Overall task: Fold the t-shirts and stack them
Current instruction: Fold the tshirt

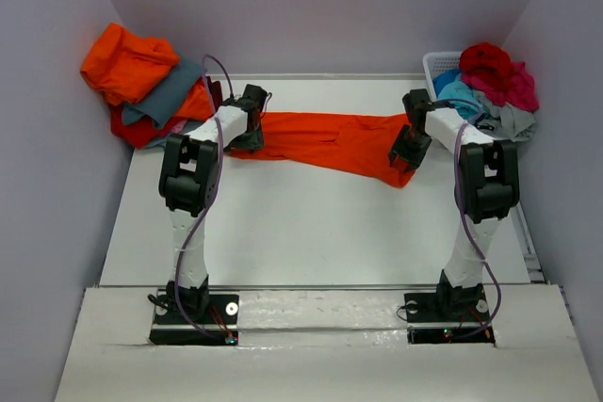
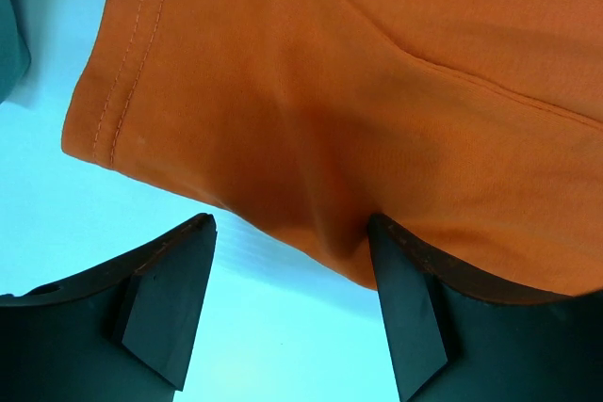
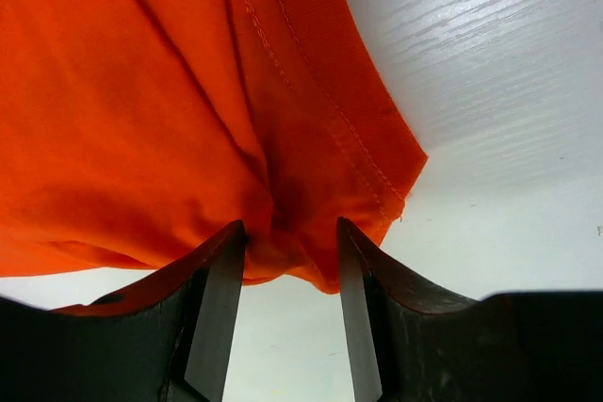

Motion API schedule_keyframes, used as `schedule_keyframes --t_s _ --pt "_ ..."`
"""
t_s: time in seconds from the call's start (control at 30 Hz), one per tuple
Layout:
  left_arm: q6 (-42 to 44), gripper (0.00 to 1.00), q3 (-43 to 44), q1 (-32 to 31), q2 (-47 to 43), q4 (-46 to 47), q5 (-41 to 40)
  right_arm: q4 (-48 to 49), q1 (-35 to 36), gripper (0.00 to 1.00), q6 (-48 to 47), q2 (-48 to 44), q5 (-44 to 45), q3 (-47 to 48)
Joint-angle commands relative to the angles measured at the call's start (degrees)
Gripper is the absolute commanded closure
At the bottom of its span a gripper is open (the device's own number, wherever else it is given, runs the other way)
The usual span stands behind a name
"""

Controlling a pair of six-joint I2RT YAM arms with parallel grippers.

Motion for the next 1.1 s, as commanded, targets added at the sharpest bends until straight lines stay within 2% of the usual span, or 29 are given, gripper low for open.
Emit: schedule_keyframes --t_s 0.0,0.1,0.13,0.27,0.33,0.43,1.07 --pt "0.4 0.22 0.6 -0.2 -0.8 -0.5 -1.0 2.3 0.0 0.52 0.6 -1.1 -1.1 -1.1" --pt "0.3 0.22 0.5 -0.2 -1.0 -0.4 -1.1 2.4 0.0 0.66 0.6 -0.8 -1.2 -1.1" --pt "0.3 0.22 0.4 -0.2 -0.9 -0.4 -1.1 2.3 0.0 0.74 0.6 -0.6 -1.3 -0.9" --pt "0.2 0.22 0.1 -0.2 -1.1 -0.4 -1.2 2.2 0.0 0.87 0.7 -0.5 -1.2 -0.9" --pt "0.3 0.22 -0.1 -0.2 -1.2 -0.4 -1.2 2.2 0.0 0.9 0.8 -0.4 -1.1 -0.8" --pt "0.3 0.22 -0.1 -0.2 -1.2 -0.4 -1.2 1.9 0.0 0.93 0.7 -0.4 -0.8 -0.7" --pt "0.5 0.22 -0.4 -0.2 -1.1 -0.3 -1.0 -4.6 -1.0 0.93 -0.3 0.1 9.0 6.5"
